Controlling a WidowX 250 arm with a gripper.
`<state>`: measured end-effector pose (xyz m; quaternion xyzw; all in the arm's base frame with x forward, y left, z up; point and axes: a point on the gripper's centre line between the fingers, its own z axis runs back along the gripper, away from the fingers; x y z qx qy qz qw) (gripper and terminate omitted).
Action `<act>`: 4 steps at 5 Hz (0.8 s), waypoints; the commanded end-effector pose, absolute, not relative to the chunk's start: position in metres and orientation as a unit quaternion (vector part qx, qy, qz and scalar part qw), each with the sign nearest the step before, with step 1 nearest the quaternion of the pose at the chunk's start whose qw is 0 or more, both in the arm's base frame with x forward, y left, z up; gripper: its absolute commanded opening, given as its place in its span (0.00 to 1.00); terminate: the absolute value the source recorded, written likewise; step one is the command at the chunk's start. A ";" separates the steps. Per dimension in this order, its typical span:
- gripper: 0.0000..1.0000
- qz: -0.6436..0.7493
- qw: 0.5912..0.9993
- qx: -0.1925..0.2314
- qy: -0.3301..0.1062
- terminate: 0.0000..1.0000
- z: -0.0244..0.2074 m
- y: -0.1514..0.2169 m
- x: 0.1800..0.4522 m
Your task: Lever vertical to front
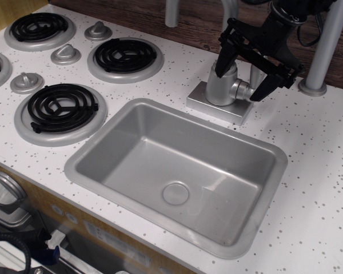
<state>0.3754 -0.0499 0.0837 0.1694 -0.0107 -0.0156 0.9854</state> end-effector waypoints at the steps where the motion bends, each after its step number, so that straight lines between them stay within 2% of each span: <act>1: 1.00 -0.016 0.985 0.169 -0.011 0.00 0.084 -0.050 0.375; 2: 1.00 -0.011 0.981 0.184 -0.055 0.00 0.102 -0.045 0.392; 4: 1.00 -0.012 0.980 0.172 -0.101 0.00 0.117 -0.051 0.409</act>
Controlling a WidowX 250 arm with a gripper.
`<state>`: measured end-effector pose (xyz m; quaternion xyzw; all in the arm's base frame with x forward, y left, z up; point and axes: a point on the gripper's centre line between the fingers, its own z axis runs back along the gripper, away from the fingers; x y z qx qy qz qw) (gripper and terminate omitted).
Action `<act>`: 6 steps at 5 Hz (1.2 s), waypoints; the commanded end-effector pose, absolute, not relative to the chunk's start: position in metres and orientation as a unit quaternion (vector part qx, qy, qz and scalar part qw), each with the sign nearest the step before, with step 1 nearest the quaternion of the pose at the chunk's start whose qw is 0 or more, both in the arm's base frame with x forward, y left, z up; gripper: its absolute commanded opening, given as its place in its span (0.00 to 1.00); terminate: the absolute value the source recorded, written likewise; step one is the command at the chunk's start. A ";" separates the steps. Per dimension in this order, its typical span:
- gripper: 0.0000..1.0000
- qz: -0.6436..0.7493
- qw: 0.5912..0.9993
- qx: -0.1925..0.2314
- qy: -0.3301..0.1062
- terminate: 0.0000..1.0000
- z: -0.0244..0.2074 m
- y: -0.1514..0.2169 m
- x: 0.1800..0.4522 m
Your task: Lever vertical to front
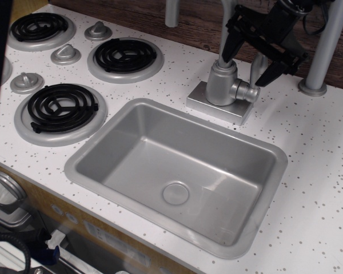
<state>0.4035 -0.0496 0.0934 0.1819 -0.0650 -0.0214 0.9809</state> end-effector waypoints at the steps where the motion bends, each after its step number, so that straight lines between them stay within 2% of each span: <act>1: 1.00 -0.011 0.980 0.165 -0.109 0.00 0.123 -0.056 0.413; 4: 1.00 -0.020 0.988 0.121 -0.088 0.00 0.104 -0.057 0.427; 5: 0.00 -0.031 0.988 0.124 -0.082 0.00 0.103 -0.055 0.434; 6: 0.00 -0.009 0.989 0.128 -0.073 0.00 0.106 -0.059 0.424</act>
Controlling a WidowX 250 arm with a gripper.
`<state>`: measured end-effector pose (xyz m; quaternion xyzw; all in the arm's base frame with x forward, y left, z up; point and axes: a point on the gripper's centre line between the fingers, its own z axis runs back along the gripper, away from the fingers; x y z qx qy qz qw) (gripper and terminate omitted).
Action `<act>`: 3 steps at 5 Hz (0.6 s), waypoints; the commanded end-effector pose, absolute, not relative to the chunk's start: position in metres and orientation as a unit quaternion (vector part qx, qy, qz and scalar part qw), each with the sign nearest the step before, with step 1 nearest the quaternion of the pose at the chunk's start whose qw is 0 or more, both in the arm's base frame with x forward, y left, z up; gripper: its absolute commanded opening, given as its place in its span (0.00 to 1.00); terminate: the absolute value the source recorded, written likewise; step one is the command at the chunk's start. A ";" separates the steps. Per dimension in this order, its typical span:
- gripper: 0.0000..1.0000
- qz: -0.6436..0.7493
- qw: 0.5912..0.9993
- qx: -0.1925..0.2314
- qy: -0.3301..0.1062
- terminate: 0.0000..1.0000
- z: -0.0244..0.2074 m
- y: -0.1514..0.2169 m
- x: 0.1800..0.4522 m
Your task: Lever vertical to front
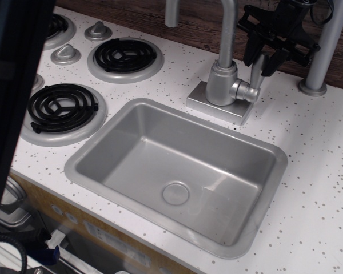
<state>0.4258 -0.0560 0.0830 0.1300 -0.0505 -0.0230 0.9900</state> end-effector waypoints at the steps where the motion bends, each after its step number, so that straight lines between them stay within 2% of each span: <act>1: 0.00 0.023 0.991 0.117 -0.054 0.00 0.101 -0.063 0.401; 2: 0.00 0.045 0.992 0.113 -0.039 0.00 0.098 -0.067 0.387; 3: 0.00 0.048 0.993 0.104 -0.034 0.00 0.088 -0.067 0.385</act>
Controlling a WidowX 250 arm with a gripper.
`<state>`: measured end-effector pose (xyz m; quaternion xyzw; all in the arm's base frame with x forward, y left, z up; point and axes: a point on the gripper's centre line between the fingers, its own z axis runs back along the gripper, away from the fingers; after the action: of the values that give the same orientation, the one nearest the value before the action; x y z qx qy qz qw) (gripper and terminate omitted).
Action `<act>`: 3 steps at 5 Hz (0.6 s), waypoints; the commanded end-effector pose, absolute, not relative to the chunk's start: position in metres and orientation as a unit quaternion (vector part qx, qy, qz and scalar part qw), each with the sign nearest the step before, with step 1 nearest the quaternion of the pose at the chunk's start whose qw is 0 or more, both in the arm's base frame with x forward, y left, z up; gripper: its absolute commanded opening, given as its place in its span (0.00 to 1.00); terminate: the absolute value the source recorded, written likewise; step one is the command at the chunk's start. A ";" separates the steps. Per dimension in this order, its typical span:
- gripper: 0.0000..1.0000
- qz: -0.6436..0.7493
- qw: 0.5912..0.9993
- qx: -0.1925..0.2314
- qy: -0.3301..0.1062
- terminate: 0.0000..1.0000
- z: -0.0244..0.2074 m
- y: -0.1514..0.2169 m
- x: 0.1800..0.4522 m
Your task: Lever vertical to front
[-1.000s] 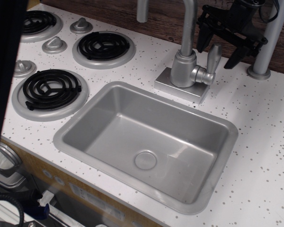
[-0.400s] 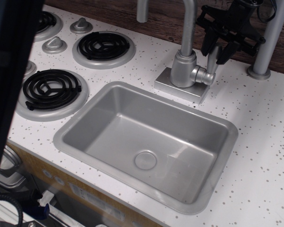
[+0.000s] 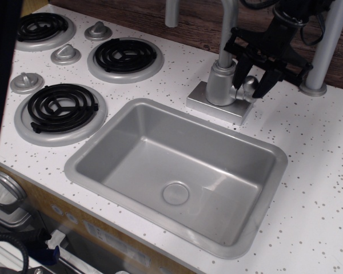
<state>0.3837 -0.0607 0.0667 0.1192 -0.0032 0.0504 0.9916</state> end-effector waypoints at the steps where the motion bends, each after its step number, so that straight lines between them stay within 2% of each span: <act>1: 0.00 0.049 0.995 0.083 -0.029 0.00 0.075 -0.066 0.386; 3: 0.00 0.054 0.997 0.058 -0.016 0.00 0.058 -0.068 0.385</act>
<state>0.3784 -0.0631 0.0493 0.0695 0.0036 0.0610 0.9957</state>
